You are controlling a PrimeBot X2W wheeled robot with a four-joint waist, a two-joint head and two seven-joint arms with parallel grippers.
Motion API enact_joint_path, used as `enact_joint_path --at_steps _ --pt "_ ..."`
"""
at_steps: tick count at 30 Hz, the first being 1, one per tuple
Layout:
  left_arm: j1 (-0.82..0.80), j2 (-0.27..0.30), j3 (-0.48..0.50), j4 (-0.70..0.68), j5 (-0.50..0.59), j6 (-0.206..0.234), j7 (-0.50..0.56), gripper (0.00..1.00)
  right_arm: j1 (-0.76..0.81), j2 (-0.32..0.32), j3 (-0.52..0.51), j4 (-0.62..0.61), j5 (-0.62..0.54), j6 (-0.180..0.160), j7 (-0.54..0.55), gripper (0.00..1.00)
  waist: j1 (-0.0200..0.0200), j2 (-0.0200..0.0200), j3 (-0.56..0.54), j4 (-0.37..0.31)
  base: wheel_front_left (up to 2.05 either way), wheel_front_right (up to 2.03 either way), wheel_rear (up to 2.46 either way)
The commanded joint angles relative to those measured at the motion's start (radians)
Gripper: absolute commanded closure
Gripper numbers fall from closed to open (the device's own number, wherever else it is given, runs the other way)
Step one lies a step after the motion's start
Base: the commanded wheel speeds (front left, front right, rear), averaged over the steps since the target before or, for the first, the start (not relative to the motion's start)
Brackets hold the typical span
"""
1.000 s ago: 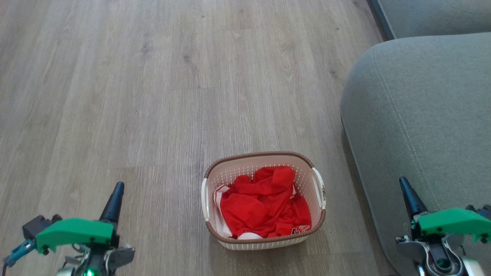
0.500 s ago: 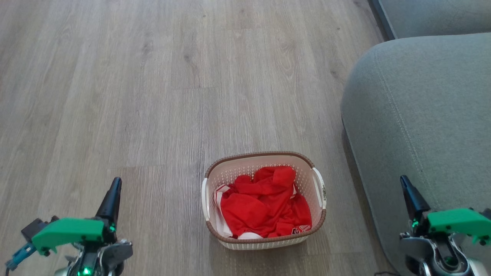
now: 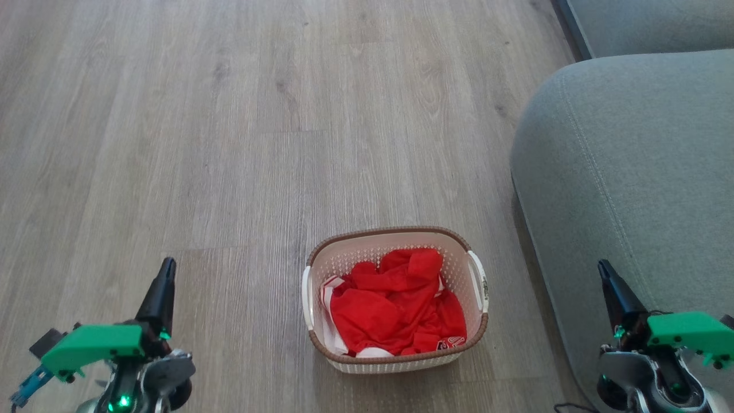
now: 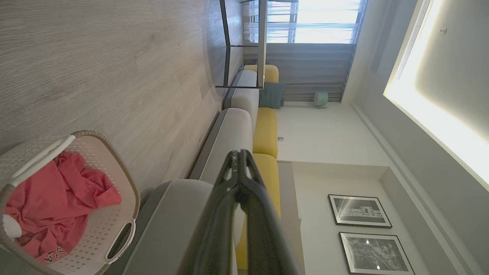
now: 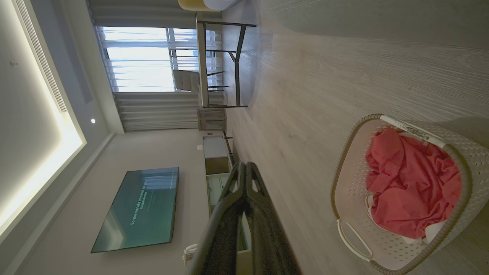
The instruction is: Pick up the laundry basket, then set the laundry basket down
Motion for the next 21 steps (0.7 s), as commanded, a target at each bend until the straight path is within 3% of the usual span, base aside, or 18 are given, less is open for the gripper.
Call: enact_joint_path --at_steps 1,21 --pt "-0.055 0.006 0.039 -0.029 -0.001 -0.007 0.005 1.00 -0.050 -0.011 0.017 -0.031 0.006 -0.001 0.009 1.00 0.0000 0.0000 0.000 0.000 0.00 0.00 0.00" --pt "-0.055 0.003 0.043 -0.029 0.002 -0.007 0.008 1.00 -0.050 -0.011 0.017 -0.031 0.006 -0.001 0.009 1.00 0.0000 0.0000 0.000 0.000 0.00 0.00 0.00"
